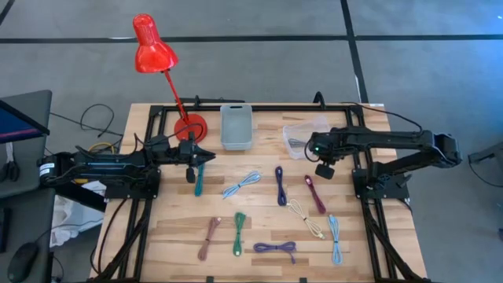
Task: Pick & Place USB Port
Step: Adjust the transparent bin
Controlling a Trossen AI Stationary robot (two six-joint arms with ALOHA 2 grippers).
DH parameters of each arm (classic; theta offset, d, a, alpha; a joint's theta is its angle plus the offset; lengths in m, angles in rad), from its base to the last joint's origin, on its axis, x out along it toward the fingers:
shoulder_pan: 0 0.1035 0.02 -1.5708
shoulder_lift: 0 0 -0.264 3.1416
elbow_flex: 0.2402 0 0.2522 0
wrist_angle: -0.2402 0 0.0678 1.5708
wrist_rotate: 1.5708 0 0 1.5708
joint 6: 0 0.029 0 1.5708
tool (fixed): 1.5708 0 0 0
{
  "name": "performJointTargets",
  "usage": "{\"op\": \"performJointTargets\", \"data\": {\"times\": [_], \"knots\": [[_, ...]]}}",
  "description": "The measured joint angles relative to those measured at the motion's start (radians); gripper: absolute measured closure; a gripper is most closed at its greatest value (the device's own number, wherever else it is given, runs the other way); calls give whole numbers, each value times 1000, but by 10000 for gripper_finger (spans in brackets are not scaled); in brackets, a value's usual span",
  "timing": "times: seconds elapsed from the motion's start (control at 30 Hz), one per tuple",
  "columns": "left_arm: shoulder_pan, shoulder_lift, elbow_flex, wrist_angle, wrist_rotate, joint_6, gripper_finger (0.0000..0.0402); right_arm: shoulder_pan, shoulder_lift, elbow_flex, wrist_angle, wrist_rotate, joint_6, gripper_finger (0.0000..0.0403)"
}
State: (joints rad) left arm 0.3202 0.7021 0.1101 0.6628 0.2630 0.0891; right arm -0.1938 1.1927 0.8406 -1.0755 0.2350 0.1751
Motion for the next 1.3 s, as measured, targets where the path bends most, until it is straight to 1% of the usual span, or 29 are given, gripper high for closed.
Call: {"op": "performJointTargets", "data": {"times": [0.17,0.23,0.33,0.43,0.63,0.7,0.77,0.87,0.93,1.0,1.07,1.17,1.3], "knots": [[0,0,0,0,0,0,362,3,2,-90,75,-2,10,401],[0,0,0,0,0,0,362,-5,15,-88,74,6,13,402],[0,0,0,0,0,0,362,-23,35,-84,65,61,36,402],[0,0,0,0,0,0,362,-53,63,-84,67,72,40,402],[0,0,0,0,0,0,362,-98,160,-80,66,105,40,403],[0,0,0,0,0,0,362,-100,187,-71,89,154,14,403],[0,0,0,0,0,0,362,-101,202,-69,179,188,-31,403],[0,0,0,0,0,0,362,-124,201,-71,348,182,-129,403],[0,0,0,0,0,-1,362,-144,202,-71,410,183,-179,403],[0,0,0,0,0,-12,362,-169,201,-71,443,196,-213,403],[0,0,0,0,0,-15,362,-192,201,-71,445,219,-232,403],[0,0,0,0,0,-15,362,-218,201,-71,456,225,-266,403],[0,0,0,0,0,-15,362,-238,201,-71,529,238,-350,403]]}}
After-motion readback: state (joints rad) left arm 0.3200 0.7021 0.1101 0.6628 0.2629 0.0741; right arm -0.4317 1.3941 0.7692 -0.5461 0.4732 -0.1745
